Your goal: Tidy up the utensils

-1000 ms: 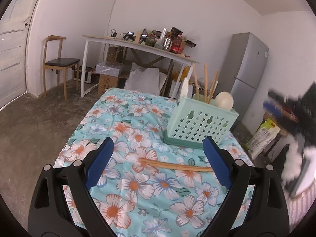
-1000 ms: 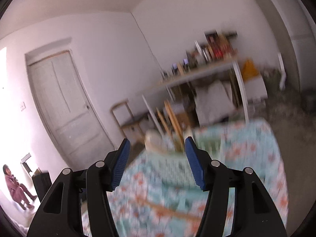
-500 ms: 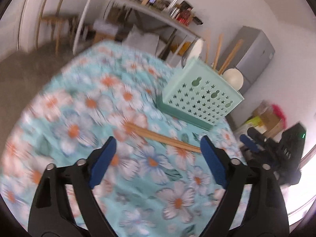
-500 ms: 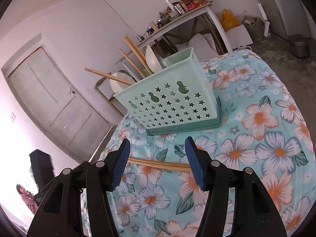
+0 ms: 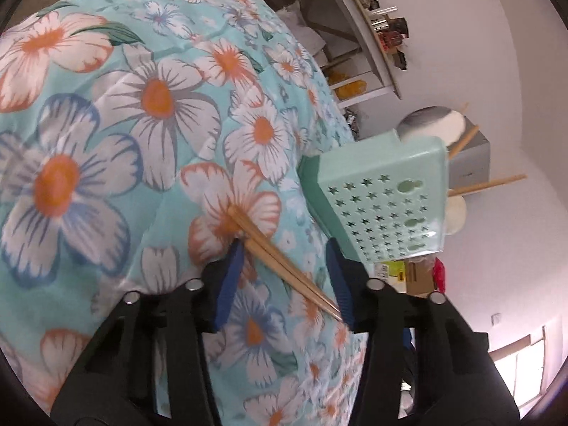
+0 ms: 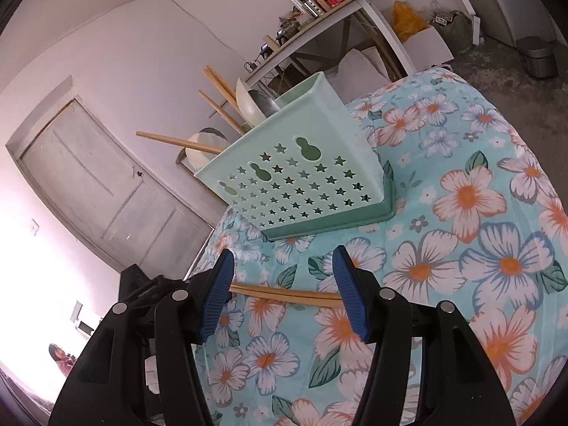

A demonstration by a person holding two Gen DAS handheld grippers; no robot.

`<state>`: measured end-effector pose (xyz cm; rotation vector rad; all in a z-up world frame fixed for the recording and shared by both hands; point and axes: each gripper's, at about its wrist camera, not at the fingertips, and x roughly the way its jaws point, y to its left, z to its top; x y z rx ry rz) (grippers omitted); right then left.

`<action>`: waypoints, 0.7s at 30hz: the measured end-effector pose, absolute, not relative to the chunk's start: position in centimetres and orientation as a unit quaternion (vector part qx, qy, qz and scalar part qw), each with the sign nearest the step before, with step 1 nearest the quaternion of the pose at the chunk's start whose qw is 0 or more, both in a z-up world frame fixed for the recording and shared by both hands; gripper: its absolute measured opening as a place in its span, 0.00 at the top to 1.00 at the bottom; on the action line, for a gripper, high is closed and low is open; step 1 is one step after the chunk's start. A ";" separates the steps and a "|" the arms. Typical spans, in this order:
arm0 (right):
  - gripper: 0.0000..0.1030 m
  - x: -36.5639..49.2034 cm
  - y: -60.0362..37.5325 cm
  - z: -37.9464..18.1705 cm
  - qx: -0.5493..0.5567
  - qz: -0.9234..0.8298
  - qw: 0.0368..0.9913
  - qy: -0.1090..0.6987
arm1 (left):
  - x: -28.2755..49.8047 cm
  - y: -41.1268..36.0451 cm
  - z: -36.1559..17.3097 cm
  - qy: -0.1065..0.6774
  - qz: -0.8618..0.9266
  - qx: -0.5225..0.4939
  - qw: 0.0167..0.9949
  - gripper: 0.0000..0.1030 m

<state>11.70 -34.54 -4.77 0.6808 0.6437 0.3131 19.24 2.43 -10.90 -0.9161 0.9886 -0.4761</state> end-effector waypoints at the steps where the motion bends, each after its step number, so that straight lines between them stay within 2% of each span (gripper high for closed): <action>1: 0.45 11.8 -34.6 -4.9 0.328 0.151 0.880 0.309 | 19.5 2.2 -11.0 0.455 -0.212 -0.416 0.758 0.65; 3: 0.45 11.8 -34.7 -4.9 0.330 0.152 0.880 0.308 | 19.7 1.9 -11.2 0.457 -0.199 -0.415 0.761 0.72; 5: 0.45 11.8 -34.7 -4.9 0.330 0.152 0.879 0.308 | 19.8 2.1 -11.4 0.460 -0.188 -0.413 0.763 0.84; 10: 0.45 11.6 -35.2 -4.9 0.332 0.148 0.880 0.305 | 19.7 2.3 -11.6 0.457 -0.185 -0.415 0.765 0.88; 21: 0.45 10.6 -36.0 -4.0 0.331 0.140 0.886 0.293 | 16.6 2.4 -10.2 0.465 -0.238 -0.372 0.767 0.87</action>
